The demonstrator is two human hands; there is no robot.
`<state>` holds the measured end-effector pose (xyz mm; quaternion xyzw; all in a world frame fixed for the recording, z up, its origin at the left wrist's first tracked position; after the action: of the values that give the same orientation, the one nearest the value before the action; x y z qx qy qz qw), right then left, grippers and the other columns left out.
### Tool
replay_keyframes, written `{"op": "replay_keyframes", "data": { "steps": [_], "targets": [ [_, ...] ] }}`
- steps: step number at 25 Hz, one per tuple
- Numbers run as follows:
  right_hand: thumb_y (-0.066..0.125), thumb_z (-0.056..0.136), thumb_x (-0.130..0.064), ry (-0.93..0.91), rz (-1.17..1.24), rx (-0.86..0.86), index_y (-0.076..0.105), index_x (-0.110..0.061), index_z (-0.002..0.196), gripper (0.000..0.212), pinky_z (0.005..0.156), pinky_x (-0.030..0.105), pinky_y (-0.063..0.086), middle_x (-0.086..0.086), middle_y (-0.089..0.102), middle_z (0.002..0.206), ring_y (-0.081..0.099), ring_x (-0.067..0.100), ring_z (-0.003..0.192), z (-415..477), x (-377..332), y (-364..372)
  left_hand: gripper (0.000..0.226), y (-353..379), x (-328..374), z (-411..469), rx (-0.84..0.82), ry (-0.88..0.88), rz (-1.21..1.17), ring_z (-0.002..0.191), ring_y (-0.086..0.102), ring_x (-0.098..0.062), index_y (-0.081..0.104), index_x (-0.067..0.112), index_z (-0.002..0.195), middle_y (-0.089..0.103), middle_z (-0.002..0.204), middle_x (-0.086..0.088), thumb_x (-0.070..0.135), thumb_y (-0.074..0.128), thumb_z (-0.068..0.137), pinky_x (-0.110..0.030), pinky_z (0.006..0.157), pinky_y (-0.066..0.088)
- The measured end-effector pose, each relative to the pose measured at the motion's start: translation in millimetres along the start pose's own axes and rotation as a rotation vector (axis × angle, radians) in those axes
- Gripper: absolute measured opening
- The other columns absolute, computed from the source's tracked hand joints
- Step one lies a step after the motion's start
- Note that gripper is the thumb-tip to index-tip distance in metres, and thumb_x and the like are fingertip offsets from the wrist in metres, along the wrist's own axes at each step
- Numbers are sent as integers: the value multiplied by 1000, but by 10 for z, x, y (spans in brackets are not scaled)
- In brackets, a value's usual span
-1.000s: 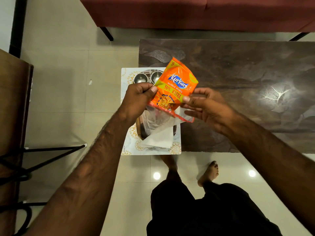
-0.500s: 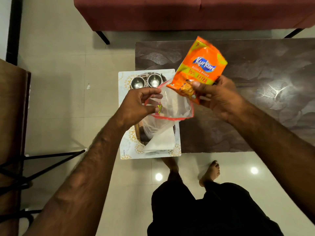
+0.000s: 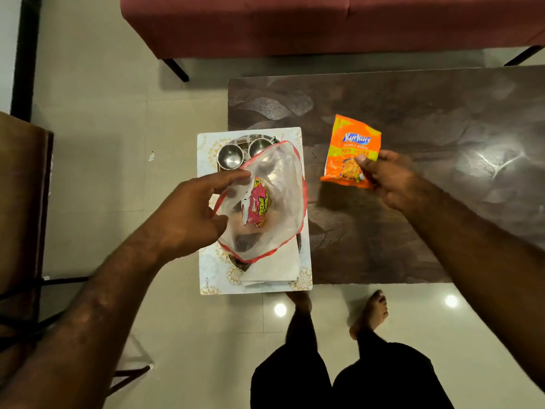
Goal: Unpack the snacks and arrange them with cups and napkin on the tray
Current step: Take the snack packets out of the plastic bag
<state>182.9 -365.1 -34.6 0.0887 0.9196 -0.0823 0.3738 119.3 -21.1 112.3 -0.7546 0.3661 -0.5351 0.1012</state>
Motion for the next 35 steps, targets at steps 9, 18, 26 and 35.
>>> {"op": "replay_keyframes", "data": {
  "steps": [9, 18, 26, 35],
  "targets": [
    [82, 85, -12, 55, -227, 114, 68, -4, 128, 46, 61, 27, 58, 17, 75, 120, 72, 25, 88, 752, 891, 361, 85, 85, -12, -86, 10, 19, 85, 115, 56, 11, 53, 52, 135, 54, 131, 39, -4, 77, 75, -17, 77, 56],
    [65, 91, 7, -159, -288, 179, 63, 1, 127, 37, 57, 21, 48, 4, 66, 86, 62, 11, 72, 265, 462, 138, 93, 78, -22, -137, -5, 13, 161, 120, 50, 13, 41, 55, 141, 46, 136, 42, 6, 83, 74, -5, 77, 51],
    [63, 88, 8, -757, -433, -428, 80, -21, 92, 34, 76, 19, 58, -5, 79, 89, 74, 9, 83, -1908, -947, 920, 85, 124, 29, -200, 15, -17, 83, 128, 53, -7, 35, 40, 150, 46, 149, 19, 15, 72, 78, -24, 90, 51],
    [66, 96, -22, -571, -1908, -544, 53, -10, 145, 53, 103, 45, 50, 15, 50, 150, 54, 34, 134, -1598, -40, 2226, 101, 174, 68, -228, -15, 13, 114, 146, 36, -11, 24, 34, 157, 31, 161, 15, 9, 80, 77, -41, 108, 48]
  ]
}}
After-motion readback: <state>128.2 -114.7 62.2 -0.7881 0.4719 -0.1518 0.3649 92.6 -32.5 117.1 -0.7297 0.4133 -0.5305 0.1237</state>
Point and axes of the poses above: each hand's wrist, its own z-axis towards the middle knuckle, its own y-axis out of the palm, x = y × z, the point moved 7 cm from there along z, towards the middle knuckle
